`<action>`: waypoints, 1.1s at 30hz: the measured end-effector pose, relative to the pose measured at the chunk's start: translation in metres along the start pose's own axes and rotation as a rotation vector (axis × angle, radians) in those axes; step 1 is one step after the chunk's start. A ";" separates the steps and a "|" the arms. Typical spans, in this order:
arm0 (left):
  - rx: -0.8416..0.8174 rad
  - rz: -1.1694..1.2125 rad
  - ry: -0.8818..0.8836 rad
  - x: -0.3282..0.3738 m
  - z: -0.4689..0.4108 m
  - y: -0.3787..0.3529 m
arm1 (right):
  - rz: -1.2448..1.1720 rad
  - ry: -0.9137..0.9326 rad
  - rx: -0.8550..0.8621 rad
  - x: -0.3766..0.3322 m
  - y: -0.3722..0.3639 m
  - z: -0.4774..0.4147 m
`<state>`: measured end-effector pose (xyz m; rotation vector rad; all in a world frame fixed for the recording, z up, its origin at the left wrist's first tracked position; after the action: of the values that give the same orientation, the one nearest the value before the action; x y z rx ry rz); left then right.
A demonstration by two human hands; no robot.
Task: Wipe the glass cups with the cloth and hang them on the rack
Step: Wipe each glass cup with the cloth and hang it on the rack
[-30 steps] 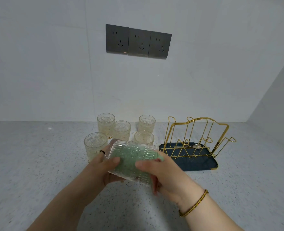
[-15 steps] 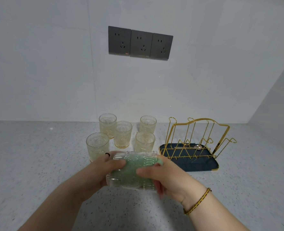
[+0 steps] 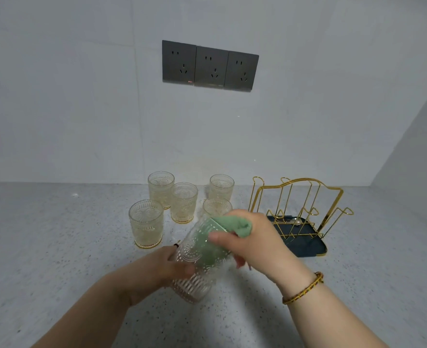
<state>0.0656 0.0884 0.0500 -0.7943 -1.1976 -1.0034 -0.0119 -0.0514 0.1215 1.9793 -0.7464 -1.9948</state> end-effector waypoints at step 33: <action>0.719 -0.165 -0.369 0.021 -0.007 -0.008 | -1.437 -0.164 0.035 0.032 -0.054 0.008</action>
<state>0.0624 0.0749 0.0693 -0.3097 -1.8185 -0.4878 -0.0115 -0.0205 0.0668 2.6786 1.0019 -2.7162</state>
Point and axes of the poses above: each hand's wrist, its own z-axis away from the middle knuckle, its own y-axis out of the back of the hand, x = y × z, the point moved 3 cm from there along -z, towards the middle knuckle, and after that the axes turned 5 degrees about -x, right-handed, at the moved point
